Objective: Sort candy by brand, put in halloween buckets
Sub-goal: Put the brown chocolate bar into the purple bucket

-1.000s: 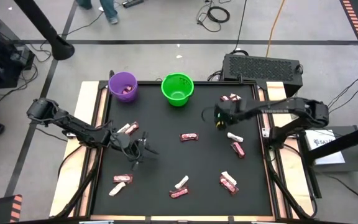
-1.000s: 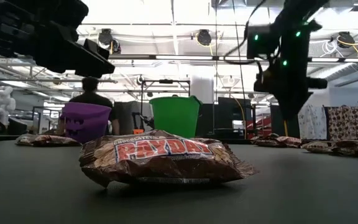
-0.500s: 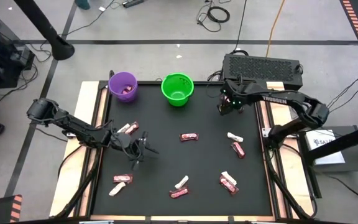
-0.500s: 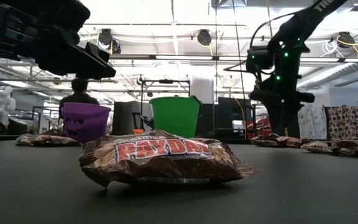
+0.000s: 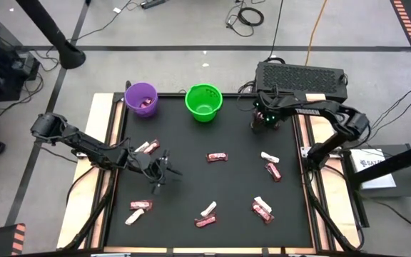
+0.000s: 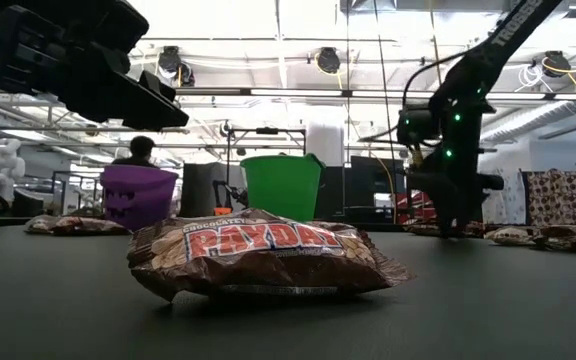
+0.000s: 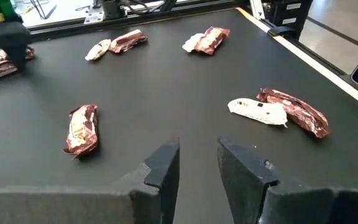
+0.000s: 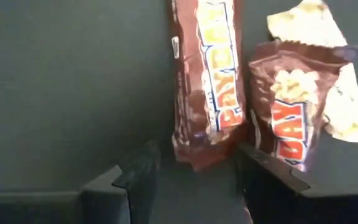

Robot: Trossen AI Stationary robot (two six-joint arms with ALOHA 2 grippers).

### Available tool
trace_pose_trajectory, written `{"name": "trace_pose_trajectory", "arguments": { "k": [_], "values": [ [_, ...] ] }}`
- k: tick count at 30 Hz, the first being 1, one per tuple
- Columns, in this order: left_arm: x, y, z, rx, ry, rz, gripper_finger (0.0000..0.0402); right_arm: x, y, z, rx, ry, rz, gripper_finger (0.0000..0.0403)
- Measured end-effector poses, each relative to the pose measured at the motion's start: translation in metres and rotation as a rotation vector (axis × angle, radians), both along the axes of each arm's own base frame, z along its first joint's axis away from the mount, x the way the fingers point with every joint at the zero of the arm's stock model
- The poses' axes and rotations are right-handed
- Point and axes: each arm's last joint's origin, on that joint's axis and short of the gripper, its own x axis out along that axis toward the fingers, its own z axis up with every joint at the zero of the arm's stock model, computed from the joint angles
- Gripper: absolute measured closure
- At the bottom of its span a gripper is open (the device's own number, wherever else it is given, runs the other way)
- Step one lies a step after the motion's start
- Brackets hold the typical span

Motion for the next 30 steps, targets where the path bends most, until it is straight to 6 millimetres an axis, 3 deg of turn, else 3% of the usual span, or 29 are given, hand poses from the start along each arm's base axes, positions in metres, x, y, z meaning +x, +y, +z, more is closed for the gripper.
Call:
{"name": "trace_pose_trajectory", "arguments": {
  "k": [5,9,13,17,20,25,30],
  "values": [
    [0.000,0.001,0.000,0.001,0.002,0.008,0.0286,0.007,-0.006,-0.013,-0.005,0.004,0.022,0.0207],
    [0.000,0.001,-0.001,0.004,0.015,0.009,0.0286,0.007,-0.007,-0.016,-0.010,0.023,0.031,0.0230],
    [-0.001,0.002,-0.002,0.008,0.024,0.009,0.0286,0.006,-0.006,-0.011,-0.014,0.013,0.038,0.0283],
    [-0.001,0.002,-0.003,0.009,0.030,0.009,0.0286,0.004,-0.001,-0.004,-0.037,0.033,0.063,0.0361],
    [-0.001,0.002,-0.004,0.013,0.040,0.011,0.0286,0.004,0.006,0.005,-0.024,0.015,0.108,0.0395],
    [-0.001,0.003,-0.004,0.024,0.040,0.036,0.0286,0.007,0.027,0.011,0.077,0.002,0.179,0.0399],
    [-0.001,0.002,-0.004,0.021,0.038,0.031,0.0286,0.028,0.059,0.014,0.164,-0.100,0.268,0.0401]
  ]
}}
